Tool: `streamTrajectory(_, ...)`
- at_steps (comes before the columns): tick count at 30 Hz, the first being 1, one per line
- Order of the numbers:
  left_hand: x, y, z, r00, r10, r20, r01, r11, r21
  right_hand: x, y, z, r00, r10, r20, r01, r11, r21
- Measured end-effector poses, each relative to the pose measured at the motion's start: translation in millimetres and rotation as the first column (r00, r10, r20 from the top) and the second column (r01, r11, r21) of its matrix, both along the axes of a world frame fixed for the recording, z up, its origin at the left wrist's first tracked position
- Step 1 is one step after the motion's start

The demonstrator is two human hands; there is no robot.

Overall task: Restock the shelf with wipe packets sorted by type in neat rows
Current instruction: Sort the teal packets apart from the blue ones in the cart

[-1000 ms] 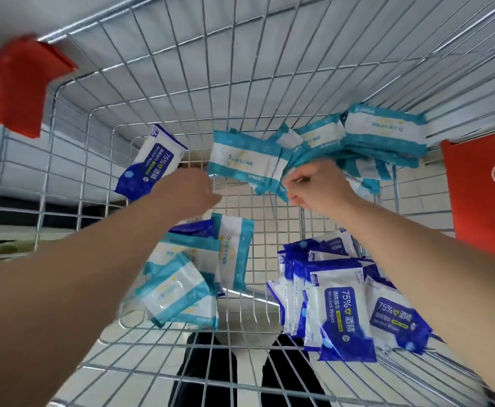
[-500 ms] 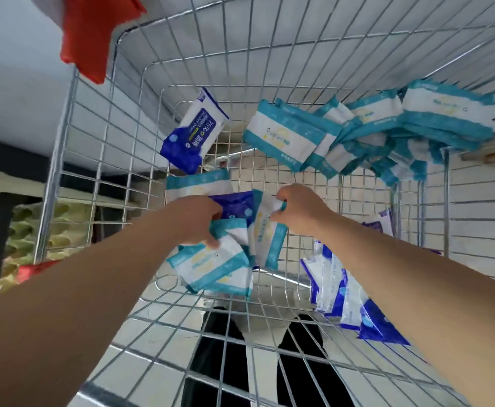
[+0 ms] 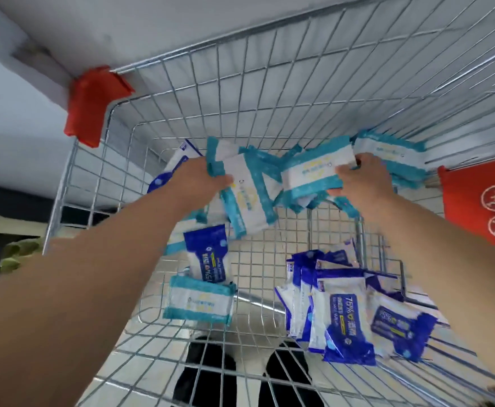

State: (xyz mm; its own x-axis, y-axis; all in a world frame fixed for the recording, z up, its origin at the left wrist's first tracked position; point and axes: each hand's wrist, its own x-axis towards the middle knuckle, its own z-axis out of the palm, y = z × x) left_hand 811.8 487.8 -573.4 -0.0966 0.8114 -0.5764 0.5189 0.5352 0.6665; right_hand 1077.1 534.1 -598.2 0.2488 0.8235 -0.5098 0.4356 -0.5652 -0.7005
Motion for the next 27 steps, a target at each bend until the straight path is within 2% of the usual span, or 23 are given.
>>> streamTrajectory(2, 20.6, 9.8, -12.0, 0.964, 0.225, 0.141, -0.218, 0.974, -0.064, 11.1, 10.5, -3.3, 0.991, -0.115, -0.063, 0.114, 0.993, -0.022)
streamTrajectory(3, 30.8, 13.9, -18.4, 0.917, 0.339, 0.208, -0.318, 0.939, -0.129, 15.4, 14.5, -4.4, 0.980, -0.167, -0.108, 0.163, 0.986, -0.038)
streamTrajectory(4, 41.7, 17.4, -24.3, 0.850, 0.453, 0.269, -0.408, 0.889, -0.205, 18.9, 17.6, -5.9, 0.960, -0.221, -0.170, 0.213, 0.975, -0.063)
streamTrajectory(6, 62.3, 23.5, -34.8, 0.648, 0.647, 0.401, -0.539, 0.762, -0.359, 23.7, 20.5, -12.0, 0.929, -0.274, -0.248, 0.264, 0.962, -0.074)
streamTrajectory(8, 82.0, 29.8, -42.4, 0.461, 0.742, 0.487, -0.583, 0.667, -0.464, 25.6, 18.6, -19.4, 0.971, -0.202, -0.131, 0.205, 0.979, 0.005)
streamTrajectory(9, 89.6, 32.9, -47.4, 0.454, 0.747, 0.487, -0.579, 0.662, -0.476, 25.9, 17.1, -22.7, 0.983, -0.157, -0.094, 0.159, 0.987, 0.015)
streamTrajectory(10, 96.0, 35.3, -51.4, 0.514, 0.724, 0.460, -0.559, 0.690, -0.460, 25.4, 16.1, -25.3, 0.989, -0.124, -0.083, 0.124, 0.992, -0.002)
streamTrajectory(13, 101.1, 36.9, -57.0, 0.815, 0.522, 0.253, -0.405, 0.824, -0.396, 27.0, 14.7, -30.5, 0.989, -0.086, -0.118, 0.077, 0.994, -0.080)
streamTrajectory(14, 99.0, 37.6, -58.1, 0.880, 0.439, 0.182, -0.342, 0.850, -0.399, 28.0, 16.0, -29.5, 0.985, -0.101, -0.137, 0.089, 0.992, -0.091)
streamTrajectory(16, 92.4, 37.3, -61.0, 0.953, 0.290, 0.082, -0.235, 0.885, -0.401, 30.4, 17.0, -29.0, 0.988, -0.104, -0.115, 0.093, 0.991, -0.096)
streamTrajectory(20, 84.7, 31.8, -65.4, 0.992, 0.107, -0.064, -0.122, 0.938, -0.325, 29.0, 10.5, -26.6, 0.996, -0.083, -0.042, 0.077, 0.989, -0.129)
streamTrajectory(24, 73.0, 18.3, -53.9, 0.992, 0.065, -0.106, -0.092, 0.956, -0.279, 12.7, -7.1, -21.7, 0.997, -0.035, -0.071, 0.023, 0.987, -0.158)
streamTrajectory(27, 45.9, 8.0, -41.8, 0.965, -0.123, -0.230, 0.068, 0.969, -0.236, -10.2, -19.7, -11.7, 0.988, 0.015, -0.151, -0.039, 0.987, -0.154)
